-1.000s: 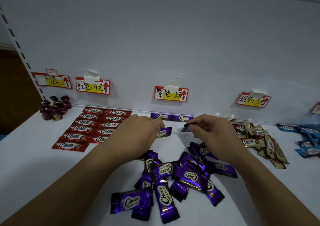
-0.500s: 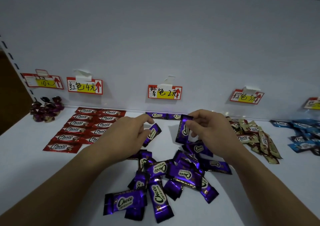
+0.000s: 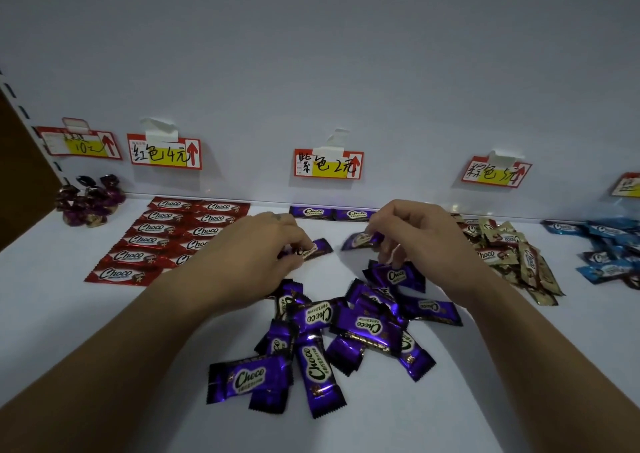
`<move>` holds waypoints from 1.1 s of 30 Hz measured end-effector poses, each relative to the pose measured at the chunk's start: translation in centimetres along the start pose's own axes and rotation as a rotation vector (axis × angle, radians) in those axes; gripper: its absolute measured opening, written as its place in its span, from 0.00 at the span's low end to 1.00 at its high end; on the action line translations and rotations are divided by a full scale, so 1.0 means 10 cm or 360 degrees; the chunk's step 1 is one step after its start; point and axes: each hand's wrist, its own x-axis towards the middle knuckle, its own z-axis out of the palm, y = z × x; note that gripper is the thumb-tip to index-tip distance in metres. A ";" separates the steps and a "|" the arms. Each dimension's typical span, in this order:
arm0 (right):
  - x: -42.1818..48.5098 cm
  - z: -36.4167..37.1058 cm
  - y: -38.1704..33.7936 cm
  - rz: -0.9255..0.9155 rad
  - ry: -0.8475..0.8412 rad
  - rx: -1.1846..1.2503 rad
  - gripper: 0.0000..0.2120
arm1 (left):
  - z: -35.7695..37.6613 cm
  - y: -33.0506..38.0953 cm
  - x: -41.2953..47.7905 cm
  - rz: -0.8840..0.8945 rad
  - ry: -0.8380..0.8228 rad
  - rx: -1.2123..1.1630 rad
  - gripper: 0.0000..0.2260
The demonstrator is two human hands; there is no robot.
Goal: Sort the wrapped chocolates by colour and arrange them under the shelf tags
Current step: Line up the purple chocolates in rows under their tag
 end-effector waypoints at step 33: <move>0.08 0.04 0.11 -0.0248 -0.0220 -0.1134 0.13 | -0.04 -0.02 -0.03 0.0046 -0.0059 0.0096 0.14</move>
